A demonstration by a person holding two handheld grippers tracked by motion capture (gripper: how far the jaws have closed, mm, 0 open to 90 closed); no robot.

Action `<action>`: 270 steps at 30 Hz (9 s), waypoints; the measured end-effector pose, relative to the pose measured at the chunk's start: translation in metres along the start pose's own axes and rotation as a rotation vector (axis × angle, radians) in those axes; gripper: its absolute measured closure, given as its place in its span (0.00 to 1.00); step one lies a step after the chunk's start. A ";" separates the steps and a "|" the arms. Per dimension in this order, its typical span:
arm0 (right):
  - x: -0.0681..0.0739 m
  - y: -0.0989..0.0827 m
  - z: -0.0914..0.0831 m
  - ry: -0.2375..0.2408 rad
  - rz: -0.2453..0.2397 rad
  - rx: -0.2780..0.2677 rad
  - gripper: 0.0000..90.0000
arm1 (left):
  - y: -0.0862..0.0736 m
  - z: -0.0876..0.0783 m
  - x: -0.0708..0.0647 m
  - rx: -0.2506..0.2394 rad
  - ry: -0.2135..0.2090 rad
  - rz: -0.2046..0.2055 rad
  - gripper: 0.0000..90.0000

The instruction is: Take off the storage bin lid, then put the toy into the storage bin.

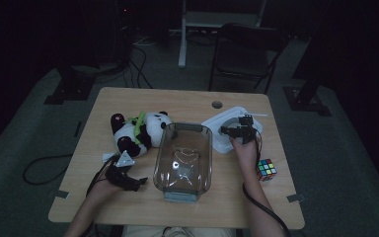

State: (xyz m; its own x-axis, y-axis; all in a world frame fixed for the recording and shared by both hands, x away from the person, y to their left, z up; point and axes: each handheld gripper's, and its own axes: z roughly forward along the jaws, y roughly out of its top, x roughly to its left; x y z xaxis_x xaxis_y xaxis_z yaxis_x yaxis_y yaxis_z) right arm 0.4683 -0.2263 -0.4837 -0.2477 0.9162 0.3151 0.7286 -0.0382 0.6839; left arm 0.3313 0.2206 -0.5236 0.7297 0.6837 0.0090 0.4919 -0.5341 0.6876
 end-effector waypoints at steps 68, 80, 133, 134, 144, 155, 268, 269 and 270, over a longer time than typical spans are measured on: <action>0.036 -0.128 -0.068 0.312 -0.568 0.024 0.16 | 0.004 0.003 -0.012 -0.004 0.002 -0.015 0.05; 0.036 -0.135 -0.058 0.255 -0.641 0.098 0.15 | 0.019 0.002 -0.022 -0.013 -0.016 -0.017 0.05; 0.038 -0.136 -0.058 0.244 -0.663 0.103 0.14 | 0.078 -0.079 0.019 -0.101 -0.033 0.055 0.06; 0.038 -0.136 -0.058 0.245 -0.664 0.102 0.14 | 0.082 -0.080 0.021 -0.108 -0.031 0.056 0.06; 0.038 -0.136 -0.058 0.244 -0.664 0.103 0.14 | 0.112 -0.077 0.052 -0.157 0.010 0.025 0.08; 0.038 -0.136 -0.058 0.244 -0.664 0.103 0.14 | 0.124 -0.043 0.096 -0.096 0.027 -0.052 0.18; 0.169 -0.111 0.008 0.143 -0.495 0.043 0.12 | 0.153 -0.041 0.041 0.041 -0.026 -0.183 0.49; 0.168 -0.111 0.008 0.149 -0.498 0.046 0.12 | 0.154 -0.042 0.042 0.036 -0.025 -0.175 0.48; 0.168 -0.110 0.008 0.155 -0.500 0.054 0.12 | 0.154 -0.043 0.042 0.032 -0.025 -0.174 0.45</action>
State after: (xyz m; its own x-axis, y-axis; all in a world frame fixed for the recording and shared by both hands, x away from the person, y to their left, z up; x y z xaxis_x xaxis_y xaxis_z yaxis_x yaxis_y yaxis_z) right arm 0.3518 -0.0653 -0.5112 -0.6621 0.7474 0.0551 0.5280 0.4131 0.7420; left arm 0.4176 0.1888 -0.3861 0.6435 0.7549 -0.1265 0.6263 -0.4243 0.6540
